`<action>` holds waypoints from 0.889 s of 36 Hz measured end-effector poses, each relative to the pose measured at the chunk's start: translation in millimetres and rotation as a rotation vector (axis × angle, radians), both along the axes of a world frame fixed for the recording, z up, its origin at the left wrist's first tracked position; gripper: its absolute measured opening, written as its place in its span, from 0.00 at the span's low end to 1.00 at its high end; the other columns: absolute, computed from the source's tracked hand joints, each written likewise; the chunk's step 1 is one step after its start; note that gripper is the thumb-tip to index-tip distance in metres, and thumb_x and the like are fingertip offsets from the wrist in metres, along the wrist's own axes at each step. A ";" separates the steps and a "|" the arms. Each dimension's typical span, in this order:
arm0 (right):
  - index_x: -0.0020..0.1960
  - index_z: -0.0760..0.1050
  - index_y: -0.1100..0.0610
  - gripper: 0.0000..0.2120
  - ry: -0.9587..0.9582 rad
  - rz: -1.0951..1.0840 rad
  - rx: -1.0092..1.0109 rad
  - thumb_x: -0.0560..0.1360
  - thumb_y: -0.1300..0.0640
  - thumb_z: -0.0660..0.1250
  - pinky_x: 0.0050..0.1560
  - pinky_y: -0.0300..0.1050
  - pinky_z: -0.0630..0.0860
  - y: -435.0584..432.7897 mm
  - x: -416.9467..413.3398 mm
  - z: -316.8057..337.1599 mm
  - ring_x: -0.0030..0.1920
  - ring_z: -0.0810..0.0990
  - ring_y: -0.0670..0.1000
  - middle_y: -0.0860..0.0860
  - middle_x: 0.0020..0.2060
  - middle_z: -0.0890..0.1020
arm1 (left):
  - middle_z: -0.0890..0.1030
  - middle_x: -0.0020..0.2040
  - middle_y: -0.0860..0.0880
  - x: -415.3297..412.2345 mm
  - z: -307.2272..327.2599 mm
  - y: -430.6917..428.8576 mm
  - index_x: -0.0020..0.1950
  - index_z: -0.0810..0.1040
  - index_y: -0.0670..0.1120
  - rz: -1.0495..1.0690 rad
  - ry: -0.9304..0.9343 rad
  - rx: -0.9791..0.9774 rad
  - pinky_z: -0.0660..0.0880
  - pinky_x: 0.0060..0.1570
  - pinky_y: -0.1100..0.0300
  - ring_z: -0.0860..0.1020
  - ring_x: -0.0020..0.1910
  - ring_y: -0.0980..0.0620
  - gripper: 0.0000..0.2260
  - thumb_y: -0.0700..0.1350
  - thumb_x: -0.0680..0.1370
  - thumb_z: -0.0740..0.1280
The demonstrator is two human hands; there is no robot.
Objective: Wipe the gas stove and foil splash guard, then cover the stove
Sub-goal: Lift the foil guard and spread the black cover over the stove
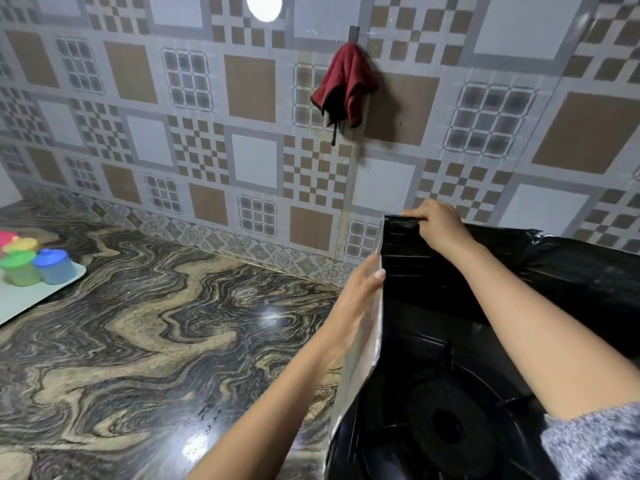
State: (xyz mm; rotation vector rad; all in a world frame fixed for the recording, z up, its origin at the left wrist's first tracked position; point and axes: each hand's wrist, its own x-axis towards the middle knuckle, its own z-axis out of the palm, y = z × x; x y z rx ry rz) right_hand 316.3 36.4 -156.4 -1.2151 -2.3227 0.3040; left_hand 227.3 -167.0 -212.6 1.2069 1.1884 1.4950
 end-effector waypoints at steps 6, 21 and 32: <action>0.60 0.77 0.53 0.22 -0.037 0.011 -0.028 0.75 0.70 0.54 0.65 0.51 0.68 0.9 9.0 3.4 0.62 0.72 0.58 0.57 0.60 0.75 | 0.71 0.59 0.58 -7.8 29.1 14.6 0.73 0.59 0.48 -0.008 -0.012 -0.035 0.71 0.43 0.79 0.73 0.46 0.76 0.23 0.45 0.80 0.60; 0.58 0.79 0.51 0.18 0.021 0.113 -0.036 0.77 0.66 0.58 0.58 0.45 0.69 -1.9 36.4 12.6 0.58 0.74 0.53 0.51 0.54 0.77 | 0.62 0.74 0.47 -9.9 88.0 67.2 0.75 0.58 0.50 0.047 0.623 -0.215 0.63 0.69 0.51 0.63 0.72 0.47 0.29 0.49 0.77 0.65; 0.58 0.78 0.52 0.12 0.035 0.120 -0.102 0.78 0.57 0.61 0.63 0.48 0.70 21.0 91.4 22.9 0.61 0.74 0.52 0.50 0.59 0.78 | 0.70 0.70 0.45 1.8 92.7 111.7 0.72 0.63 0.45 0.118 0.912 -0.308 0.66 0.68 0.50 0.70 0.66 0.46 0.25 0.46 0.76 0.66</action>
